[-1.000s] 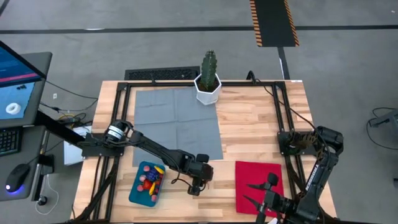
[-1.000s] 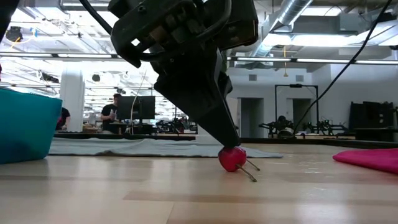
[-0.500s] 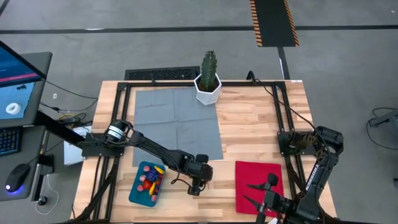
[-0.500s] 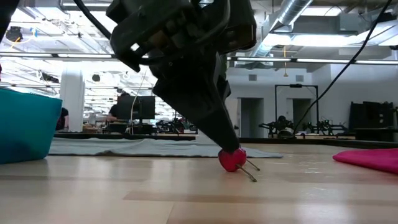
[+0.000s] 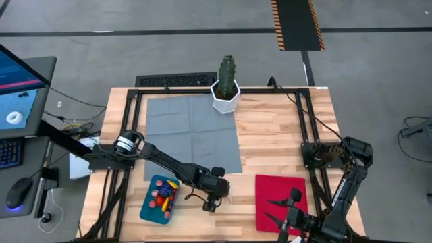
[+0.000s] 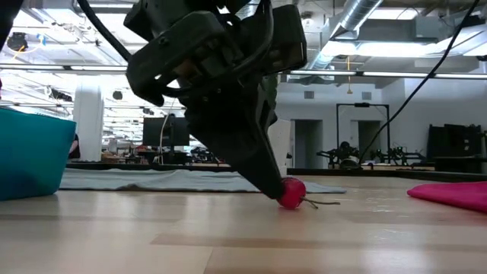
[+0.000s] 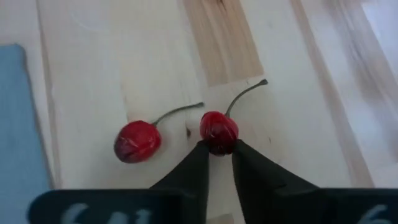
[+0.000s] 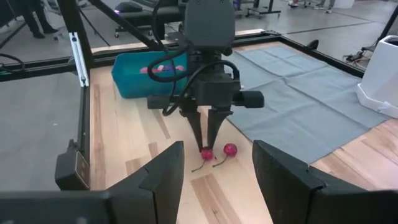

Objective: Pick and placing Produce into tupperware
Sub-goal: Put the cherry into the blue bin

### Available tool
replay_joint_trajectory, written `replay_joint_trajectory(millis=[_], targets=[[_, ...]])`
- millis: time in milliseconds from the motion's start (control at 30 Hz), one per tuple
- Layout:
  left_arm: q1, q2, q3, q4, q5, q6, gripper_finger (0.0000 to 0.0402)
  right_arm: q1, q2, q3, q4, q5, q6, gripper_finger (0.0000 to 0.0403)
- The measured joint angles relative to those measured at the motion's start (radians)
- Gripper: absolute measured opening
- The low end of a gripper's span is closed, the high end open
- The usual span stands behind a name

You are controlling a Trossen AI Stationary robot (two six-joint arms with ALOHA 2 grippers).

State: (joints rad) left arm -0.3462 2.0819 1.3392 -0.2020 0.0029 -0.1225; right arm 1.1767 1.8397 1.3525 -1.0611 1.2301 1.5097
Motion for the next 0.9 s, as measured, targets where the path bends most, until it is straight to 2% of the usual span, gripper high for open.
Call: replay_joint_trajectory(millis=[200,467,800,900], targets=[[-0.001,0.0,0.002,0.049,0.003,0.035,0.0016,0.0,0.0,0.0,0.001,0.0,0.0,0.0214],[-0.006,-0.015,0.005,-0.064,-0.011,0.029,0.0017,0.0,0.0,0.0,0.002,-0.002,0.0,0.0214],[-0.093,-0.166,0.006,-0.183,-0.029,-0.011,0.0014,-0.011,0.0,0.0,0.0,0.001,-0.026,0.0214],[-0.137,-0.236,0.002,-0.246,-0.07,-0.058,0.0014,-0.015,0.0,0.0,0.001,0.001,-0.026,0.0214]])
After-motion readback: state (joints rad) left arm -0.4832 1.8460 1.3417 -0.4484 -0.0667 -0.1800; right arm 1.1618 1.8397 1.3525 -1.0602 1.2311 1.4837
